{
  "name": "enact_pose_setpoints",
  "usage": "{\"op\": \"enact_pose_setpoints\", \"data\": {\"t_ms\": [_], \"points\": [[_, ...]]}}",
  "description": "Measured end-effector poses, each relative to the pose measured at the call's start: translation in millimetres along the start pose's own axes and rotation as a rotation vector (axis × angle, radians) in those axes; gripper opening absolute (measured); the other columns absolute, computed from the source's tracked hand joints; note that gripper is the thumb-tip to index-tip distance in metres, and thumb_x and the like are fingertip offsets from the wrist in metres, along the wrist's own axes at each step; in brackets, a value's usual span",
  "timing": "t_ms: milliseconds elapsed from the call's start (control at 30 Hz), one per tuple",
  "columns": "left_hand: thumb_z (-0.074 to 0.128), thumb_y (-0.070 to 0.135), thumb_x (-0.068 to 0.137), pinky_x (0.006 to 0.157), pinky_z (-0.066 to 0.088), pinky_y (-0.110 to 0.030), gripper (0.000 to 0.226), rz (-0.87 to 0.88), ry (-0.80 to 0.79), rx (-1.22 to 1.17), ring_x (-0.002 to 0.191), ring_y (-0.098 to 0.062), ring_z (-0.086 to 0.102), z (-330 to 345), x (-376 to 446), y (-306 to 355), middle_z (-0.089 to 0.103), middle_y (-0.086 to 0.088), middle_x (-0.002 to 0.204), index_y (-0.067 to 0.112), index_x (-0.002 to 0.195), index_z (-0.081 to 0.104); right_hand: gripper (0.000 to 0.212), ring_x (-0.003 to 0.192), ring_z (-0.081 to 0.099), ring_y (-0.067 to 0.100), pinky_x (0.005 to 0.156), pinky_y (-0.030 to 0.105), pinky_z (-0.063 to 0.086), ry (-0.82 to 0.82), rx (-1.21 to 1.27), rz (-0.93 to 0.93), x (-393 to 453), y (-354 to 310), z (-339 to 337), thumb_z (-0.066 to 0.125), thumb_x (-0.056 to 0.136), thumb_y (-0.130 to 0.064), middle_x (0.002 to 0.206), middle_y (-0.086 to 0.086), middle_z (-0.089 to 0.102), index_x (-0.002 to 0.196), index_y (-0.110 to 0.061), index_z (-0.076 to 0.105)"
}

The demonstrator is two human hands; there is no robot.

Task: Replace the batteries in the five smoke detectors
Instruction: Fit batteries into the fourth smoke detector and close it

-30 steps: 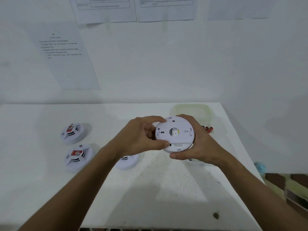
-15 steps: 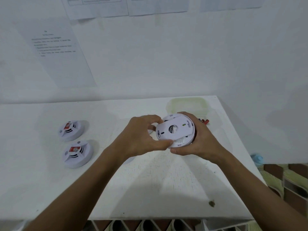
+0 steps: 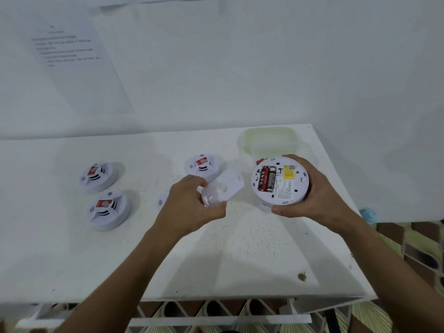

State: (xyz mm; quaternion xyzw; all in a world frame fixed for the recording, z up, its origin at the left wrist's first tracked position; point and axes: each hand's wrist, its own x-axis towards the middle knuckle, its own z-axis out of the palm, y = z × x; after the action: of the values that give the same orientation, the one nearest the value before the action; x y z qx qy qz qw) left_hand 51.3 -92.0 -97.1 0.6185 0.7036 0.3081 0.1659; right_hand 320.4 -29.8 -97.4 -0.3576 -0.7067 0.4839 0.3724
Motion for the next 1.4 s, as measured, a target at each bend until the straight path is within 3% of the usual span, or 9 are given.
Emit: {"op": "enact_pose_setpoints", "data": {"t_ms": [167, 367, 433, 500, 600, 733, 933, 1200, 1400], "points": [[0.077, 0.047, 0.062, 0.066, 0.050, -0.029, 0.046, 0.004, -0.193, 0.136, 0.075, -0.012, 0.055, 37, -6, -21, 0.054, 0.007, 0.088, 0.015, 0.088, 0.056, 0.094, 0.115, 0.060, 0.002, 0.081, 0.015, 0.053, -0.013, -0.028, 0.038, -18, 6, -8, 0.094, 0.051, 0.000, 0.121, -0.017, 0.065, 0.129, -0.030, 0.052], [0.072, 0.046, 0.065, 0.062, 0.049, -0.031, 0.040, 0.027, -0.355, 0.260, 0.074, -0.017, 0.054, 58, -4, -31, 0.049, 0.005, 0.085, 0.016, 0.078, 0.050, 0.097, 0.121, 0.058, 0.010, 0.088, 0.020, 0.055, -0.035, -0.045, 0.054, -25, 11, -12, 0.091, 0.050, -0.011, 0.127, -0.012, 0.063, 0.135, -0.028, 0.049], [0.071, 0.047, 0.067, 0.067, 0.051, -0.031, 0.040, 0.032, -0.353, 0.245, 0.081, -0.015, 0.056, 58, -2, -32, 0.052, 0.007, 0.093, 0.015, 0.086, 0.057, 0.099, 0.123, 0.057, 0.011, 0.091, 0.021, 0.054, -0.046, -0.042, 0.049, -25, 13, -11, 0.091, 0.050, -0.011, 0.129, -0.011, 0.062, 0.138, -0.025, 0.047], [0.071, 0.046, 0.075, 0.081, 0.047, -0.026, 0.046, 0.058, -0.321, 0.180, 0.096, -0.011, 0.057, 52, -1, -25, 0.056, 0.009, 0.114, 0.018, 0.111, 0.062, 0.101, 0.124, 0.056, 0.010, 0.092, 0.020, 0.053, -0.052, -0.029, 0.054, -24, 13, -9, 0.091, 0.050, -0.009, 0.130, -0.012, 0.061, 0.139, -0.024, 0.046], [0.069, 0.040, 0.084, 0.082, 0.049, -0.020, 0.053, 0.099, -0.239, -0.026, 0.086, -0.003, 0.064, 33, 3, 5, 0.057, 0.008, 0.127, 0.026, 0.133, 0.054, 0.103, 0.123, 0.056, 0.008, 0.090, 0.018, 0.052, -0.069, -0.016, 0.063, -22, 15, -4, 0.091, 0.051, -0.008, 0.130, -0.015, 0.061, 0.141, -0.024, 0.043], [0.073, 0.028, 0.082, 0.077, 0.058, -0.023, 0.052, 0.190, -0.352, -0.231, 0.086, -0.001, 0.068, 12, 11, 42, 0.064, 0.009, 0.121, 0.033, 0.131, 0.056, 0.101, 0.124, 0.056, 0.011, 0.095, 0.023, 0.053, -0.083, -0.010, 0.043, -15, 13, 3, 0.091, 0.053, -0.009, 0.130, -0.015, 0.060, 0.141, -0.025, 0.044], [0.078, 0.027, 0.074, 0.074, 0.061, -0.029, 0.055, 0.267, -0.492, -0.056, 0.083, -0.005, 0.069, 3, 29, 62, 0.067, 0.012, 0.116, 0.032, 0.124, 0.058, 0.102, 0.126, 0.056, 0.017, 0.093, 0.027, 0.055, -0.098, 0.012, 0.023, -6, 10, 6, 0.091, 0.054, -0.007, 0.133, -0.009, 0.059, 0.143, -0.023, 0.043], [0.082, 0.028, 0.068, 0.071, 0.061, -0.025, 0.055, 0.296, -0.538, 0.097, 0.083, -0.008, 0.068, 1, 42, 70, 0.070, 0.007, 0.105, 0.028, 0.117, 0.056, 0.102, 0.119, 0.060, 0.015, 0.090, 0.024, 0.054, -0.117, -0.005, 0.037, 0, 10, 3, 0.093, 0.052, -0.008, 0.124, -0.010, 0.064, 0.141, -0.022, 0.046], [0.081, 0.031, 0.068, 0.068, 0.061, -0.035, 0.052, 0.321, -0.534, 0.191, 0.077, -0.010, 0.068, 8, 42, 74, 0.070, 0.005, 0.096, 0.029, 0.112, 0.054, 0.101, 0.117, 0.061, 0.014, 0.092, 0.023, 0.054, -0.103, -0.026, 0.039, -2, 13, 2, 0.093, 0.050, -0.010, 0.123, -0.012, 0.065, 0.139, -0.023, 0.047]]}}
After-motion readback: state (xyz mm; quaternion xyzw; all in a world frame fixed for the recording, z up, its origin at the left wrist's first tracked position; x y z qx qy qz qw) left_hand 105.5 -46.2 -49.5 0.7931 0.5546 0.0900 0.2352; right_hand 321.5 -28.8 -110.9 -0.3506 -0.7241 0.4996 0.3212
